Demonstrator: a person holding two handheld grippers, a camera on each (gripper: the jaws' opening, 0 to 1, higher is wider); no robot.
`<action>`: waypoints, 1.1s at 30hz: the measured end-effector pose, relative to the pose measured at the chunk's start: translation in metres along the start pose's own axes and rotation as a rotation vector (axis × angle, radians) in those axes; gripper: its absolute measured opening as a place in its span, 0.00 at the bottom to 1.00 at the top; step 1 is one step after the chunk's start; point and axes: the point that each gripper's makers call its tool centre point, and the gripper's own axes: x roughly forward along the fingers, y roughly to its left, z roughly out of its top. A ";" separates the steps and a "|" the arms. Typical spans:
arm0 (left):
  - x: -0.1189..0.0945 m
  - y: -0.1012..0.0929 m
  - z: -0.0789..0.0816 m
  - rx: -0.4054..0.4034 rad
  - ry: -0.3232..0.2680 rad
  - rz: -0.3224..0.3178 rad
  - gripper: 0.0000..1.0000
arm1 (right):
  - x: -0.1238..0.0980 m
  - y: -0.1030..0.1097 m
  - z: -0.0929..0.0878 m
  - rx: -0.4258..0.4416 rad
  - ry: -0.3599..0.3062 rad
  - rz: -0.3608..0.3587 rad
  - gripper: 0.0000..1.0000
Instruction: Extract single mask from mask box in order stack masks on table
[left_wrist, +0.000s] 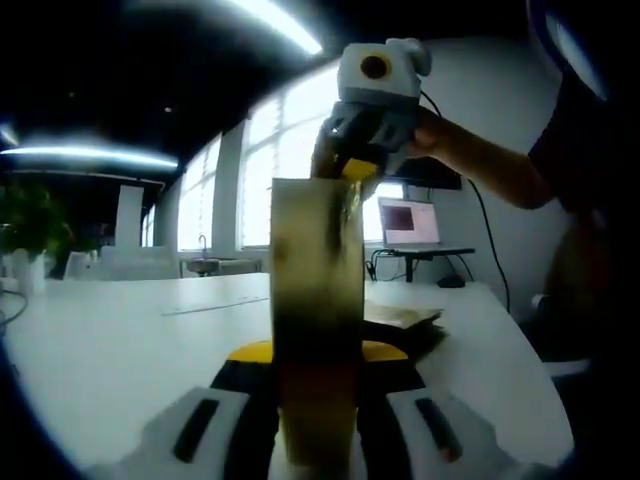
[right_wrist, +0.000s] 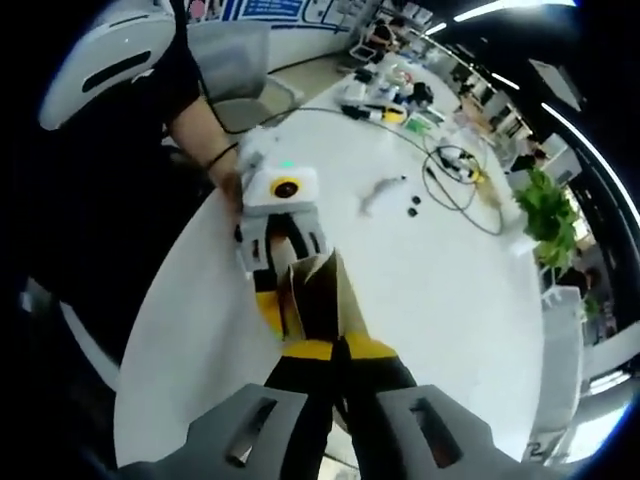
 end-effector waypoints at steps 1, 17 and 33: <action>0.000 0.000 0.000 0.001 0.000 0.001 0.31 | -0.001 0.000 0.001 0.001 -0.009 -0.009 0.00; 0.000 0.000 0.000 0.004 0.001 0.001 0.31 | -0.024 -0.015 0.008 0.044 -0.112 -0.145 0.00; 0.000 0.000 0.000 0.004 0.002 -0.001 0.31 | -0.051 -0.027 0.015 0.102 -0.228 -0.330 0.00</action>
